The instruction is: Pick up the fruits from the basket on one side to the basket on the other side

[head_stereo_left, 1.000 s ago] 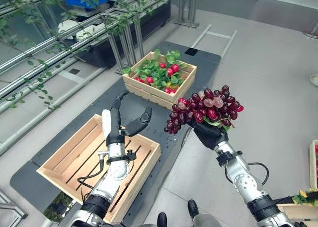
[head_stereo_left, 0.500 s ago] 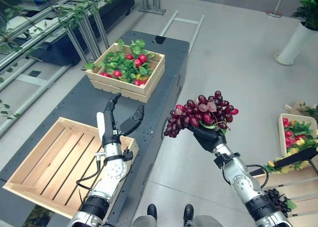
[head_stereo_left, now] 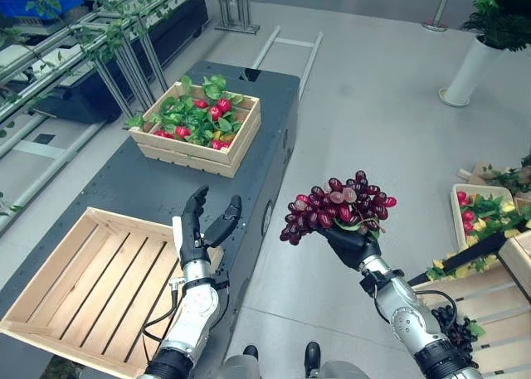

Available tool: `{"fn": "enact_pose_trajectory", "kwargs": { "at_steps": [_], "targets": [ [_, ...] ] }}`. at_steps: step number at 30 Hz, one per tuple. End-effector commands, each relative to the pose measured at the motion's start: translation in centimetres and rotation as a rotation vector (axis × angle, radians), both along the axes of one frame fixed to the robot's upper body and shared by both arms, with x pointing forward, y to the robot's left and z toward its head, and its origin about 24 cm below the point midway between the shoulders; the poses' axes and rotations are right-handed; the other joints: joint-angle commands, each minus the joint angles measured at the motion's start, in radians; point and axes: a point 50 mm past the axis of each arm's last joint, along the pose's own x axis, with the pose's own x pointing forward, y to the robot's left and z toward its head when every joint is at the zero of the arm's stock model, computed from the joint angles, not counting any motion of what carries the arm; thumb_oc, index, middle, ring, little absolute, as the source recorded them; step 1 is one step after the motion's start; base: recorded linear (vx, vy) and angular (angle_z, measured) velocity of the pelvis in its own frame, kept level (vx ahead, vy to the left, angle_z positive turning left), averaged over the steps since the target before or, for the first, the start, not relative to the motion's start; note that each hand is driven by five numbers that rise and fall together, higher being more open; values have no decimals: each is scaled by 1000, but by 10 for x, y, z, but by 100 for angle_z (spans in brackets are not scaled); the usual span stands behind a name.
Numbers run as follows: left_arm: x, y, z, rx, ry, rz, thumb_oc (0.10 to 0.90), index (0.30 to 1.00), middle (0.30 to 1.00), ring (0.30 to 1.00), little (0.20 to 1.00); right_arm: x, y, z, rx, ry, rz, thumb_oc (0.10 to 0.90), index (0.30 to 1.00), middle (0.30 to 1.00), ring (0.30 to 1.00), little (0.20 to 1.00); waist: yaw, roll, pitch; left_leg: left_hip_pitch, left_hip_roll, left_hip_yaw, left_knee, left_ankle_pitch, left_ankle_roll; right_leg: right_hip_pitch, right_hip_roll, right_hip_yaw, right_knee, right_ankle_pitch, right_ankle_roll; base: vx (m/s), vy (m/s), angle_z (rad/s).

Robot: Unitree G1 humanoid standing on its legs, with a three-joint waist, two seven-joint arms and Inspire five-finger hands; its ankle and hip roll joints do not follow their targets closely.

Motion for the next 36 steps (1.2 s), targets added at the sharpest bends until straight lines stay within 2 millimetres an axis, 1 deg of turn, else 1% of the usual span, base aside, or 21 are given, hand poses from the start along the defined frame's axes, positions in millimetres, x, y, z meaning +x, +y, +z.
{"fn": "enact_pose_trajectory", "kwargs": {
  "at_steps": [1, 2, 4, 5, 9, 11, 12, 16, 20, 21, 22, 23, 26, 28, 29, 30, 31, 32, 33, 34, 36],
  "targets": [
    [18, 0, 47, 19, -259, -41, 800, 900, 900, 900, 900, 25, 26, 65, 89, -344, 79, 400, 300, 300, 300, 300, -15, -10, -47, -17, -58, -30, -1, -127, 29, -3, 18, -57, 155, -154, -28, -147, 250, -100],
    [24, -2, 48, 18, -248, -58, 800, 900, 900, 900, 900, 25, 26, 67, 109, -332, 61, 400, 300, 300, 300, 300, -26, -1, -49, -5, -44, -15, -40, -101, 22, -17, 9, -72, 169, -151, -16, -119, 163, -75],
    [31, -6, 56, 33, -272, -77, 800, 900, 900, 900, 900, 25, 27, 72, 134, -334, 71, 400, 300, 300, 300, 300, -37, 2, -51, 1, -47, -26, -62, -81, 13, -19, 1, -53, 141, -121, 6, -141, 181, -69],
    [34, -9, 60, 48, -289, -80, 800, 900, 900, 900, 900, 25, 29, 74, 127, -345, 83, 400, 300, 300, 300, 300, -42, 3, -54, 11, -41, -14, -90, -73, 12, -21, -3, -49, 124, -106, 19, -98, 130, -32],
    [40, -14, 58, 28, -272, -70, 800, 900, 900, 900, 900, 28, 30, 74, 142, -335, 79, 400, 300, 300, 300, 300, -50, 10, -78, 48, -47, -17, -178, -60, 17, -2, -6, -43, 50, -76, 35, -80, 146, -10],
    [41, -15, 58, 22, -266, -69, 800, 900, 900, 900, 900, 28, 30, 73, 156, -327, 82, 400, 300, 300, 300, 300, -51, 10, -89, 56, -52, -19, -196, -56, 19, 4, -6, -43, 30, -67, 40, -46, 120, -1],
    [40, -15, 57, 18, -262, -69, 800, 900, 900, 900, 900, 26, 32, 70, 163, -312, 81, 400, 300, 300, 300, 300, -52, 10, -101, 63, -56, -11, -206, -58, 25, 7, -11, -36, 16, -58, 49, -34, 100, 0],
    [39, -17, 57, 19, -259, -75, 800, 900, 900, 900, 900, 18, 35, 60, 184, -268, 76, 400, 300, 300, 300, 300, -61, 15, -113, 73, -58, 18, -215, -67, 39, 4, -16, -18, 3, -45, 60, -59, 116, -4],
    [43, -23, 57, 18, -254, -80, 800, 900, 900, 900, 900, 12, 41, 49, 205, -213, 60, 400, 300, 300, 300, 300, -76, 19, -110, 78, -61, 39, -219, -73, 50, -18, -23, -1, 10, -30, 75, -63, 114, -10],
    [44, -24, 58, 15, -253, -82, 800, 900, 900, 900, 900, 8, 42, 41, 209, -187, 52, 400, 300, 300, 300, 300, -89, 22, -104, 84, -61, 54, -222, -77, 54, -35, -27, 11, 10, -15, 85, -42, 96, -17],
    [44, -24, 58, 14, -252, -84, 800, 900, 900, 900, 900, 6, 42, 39, 209, -180, 49, 400, 300, 300, 300, 300, -91, 23, -102, 85, -61, 59, -223, -78, 55, -39, -28, 15, 9, -9, 88, -57, 138, -23],
    [43, -25, 57, 15, -246, -92, 800, 900, 900, 900, 900, 0, 42, 32, 215, -155, 34, 400, 300, 300, 300, 300, -104, 23, -95, 91, -63, 75, -230, -81, 57, -56, -29, 31, -14, 25, 101, -35, 81, -20],
    [42, -27, 55, 21, -236, -103, 800, 900, 900, 900, 900, -5, 41, 26, 222, -133, 15, 400, 300, 300, 300, 300, -114, 22, -90, 92, -66, 93, -241, -83, 57, -77, -26, 40, -55, 68, 112, -50, 48, -15],
    [39, -23, 52, 31, -227, -68, 800, 900, 900, 900, 900, -8, 43, 21, 228, -117, 40, 400, 300, 300, 300, 300, -106, 23, -84, 89, -64, 130, -245, -82, 56, -95, -34, -15, -50, 88, 117, -115, 23, -35],
    [31, -9, 49, 40, -226, 4, 800, 900, 900, 900, 900, -11, 50, 17, 226, -99, 111, 400, 300, 300, 300, 300, -82, 30, -74, 96, -50, 214, -244, -84, 54, -120, -73, -163, 44, 105, 121, -135, 30, -135],
    [29, -4, 49, 41, -228, 18, 800, 900, 900, 900, 900, -12, 51, 16, 223, -95, 123, 400, 300, 300, 300, 300, -75, 34, -75, 94, -45, 234, -242, -84, 54, -126, -84, -191, 75, 103, 119, -152, 44, -197],
    [26, 5, 50, 40, -232, 46, 800, 900, 900, 900, 900, -15, 52, 12, 213, -88, 146, 400, 300, 300, 300, 300, -64, 44, -72, 92, -33, 260, -237, -82, 59, -122, -106, -222, 148, 69, 106, -78, 11, -179],
    [25, 7, 50, 39, -234, 51, 800, 900, 900, 900, 900, -15, 52, 11, 210, -85, 146, 400, 300, 300, 300, 300, -62, 47, -72, 90, -30, 265, -234, -81, 60, -118, -109, -224, 159, 57, 100, -75, -37, -133],
    [26, 12, 51, 30, -231, 63, 800, 900, 900, 900, 900, -17, 50, 6, 201, -72, 142, 400, 300, 300, 300, 300, -55, 52, -78, 72, -22, 255, -219, -76, 67, -97, -118, -216, 234, 8, 81, -40, -76, -74],
    [26, 13, 51, 26, -231, 65, 800, 900, 900, 900, 900, -18, 50, 5, 201, -70, 139, 400, 300, 300, 300, 300, -53, 52, -79, 68, -21, 253, -214, -76, 68, -93, -121, -217, 248, 0, 78, -28, -157, -70],
    [27, 15, 49, -1, -232, 87, 800, 900, 900, 900, 900, -21, 53, 1, 203, -65, 155, 400, 300, 300, 300, 300, -45, 40, -86, 45, -12, 241, -178, -76, 58, -37, -125, -222, 177, -32, 66, -2, -227, -38]
  ]
}}
